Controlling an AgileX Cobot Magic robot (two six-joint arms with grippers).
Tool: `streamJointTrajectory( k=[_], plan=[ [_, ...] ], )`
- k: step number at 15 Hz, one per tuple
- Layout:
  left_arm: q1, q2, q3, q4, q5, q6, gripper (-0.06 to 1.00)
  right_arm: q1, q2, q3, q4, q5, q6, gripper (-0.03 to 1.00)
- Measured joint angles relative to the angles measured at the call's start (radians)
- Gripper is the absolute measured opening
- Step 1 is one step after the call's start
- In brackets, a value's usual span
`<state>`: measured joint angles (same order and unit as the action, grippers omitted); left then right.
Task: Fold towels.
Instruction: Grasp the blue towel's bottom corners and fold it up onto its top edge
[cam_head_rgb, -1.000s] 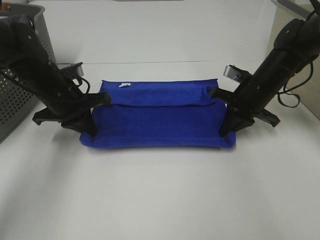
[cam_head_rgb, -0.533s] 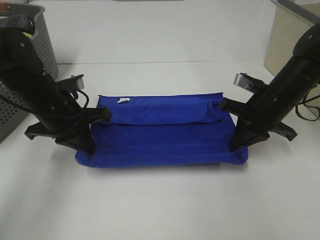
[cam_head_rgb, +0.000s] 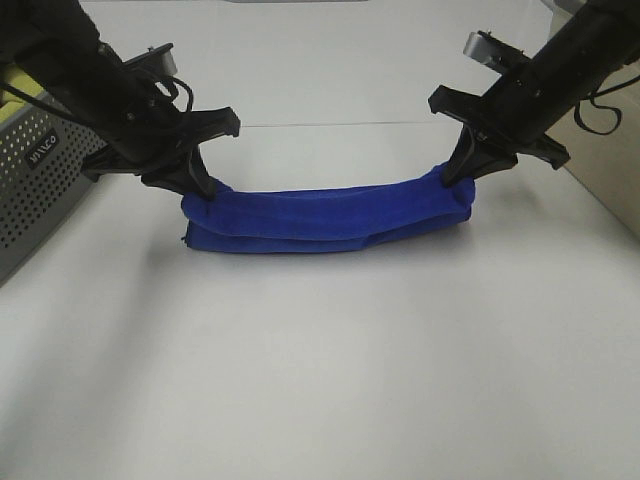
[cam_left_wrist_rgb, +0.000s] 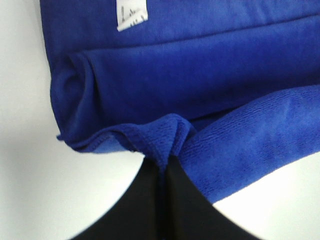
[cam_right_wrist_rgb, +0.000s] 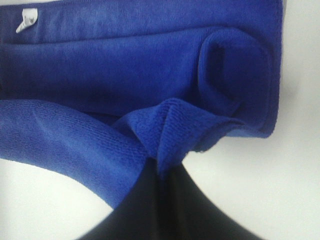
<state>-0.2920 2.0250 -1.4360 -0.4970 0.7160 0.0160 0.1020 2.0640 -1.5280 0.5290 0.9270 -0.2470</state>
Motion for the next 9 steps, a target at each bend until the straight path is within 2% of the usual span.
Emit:
streamJointTrajectory(
  k=[5,9],
  plan=[
    [0.051,0.08,-0.041,0.013,-0.136,-0.023,0.0,-0.001,0.173,-0.188,-0.046,0.002,0.045,0.0],
    [0.055,0.151,-0.042,-0.015,-0.242,-0.016,0.0,-0.001,0.253,-0.209,-0.046,-0.048,0.046,0.0]
  ],
)
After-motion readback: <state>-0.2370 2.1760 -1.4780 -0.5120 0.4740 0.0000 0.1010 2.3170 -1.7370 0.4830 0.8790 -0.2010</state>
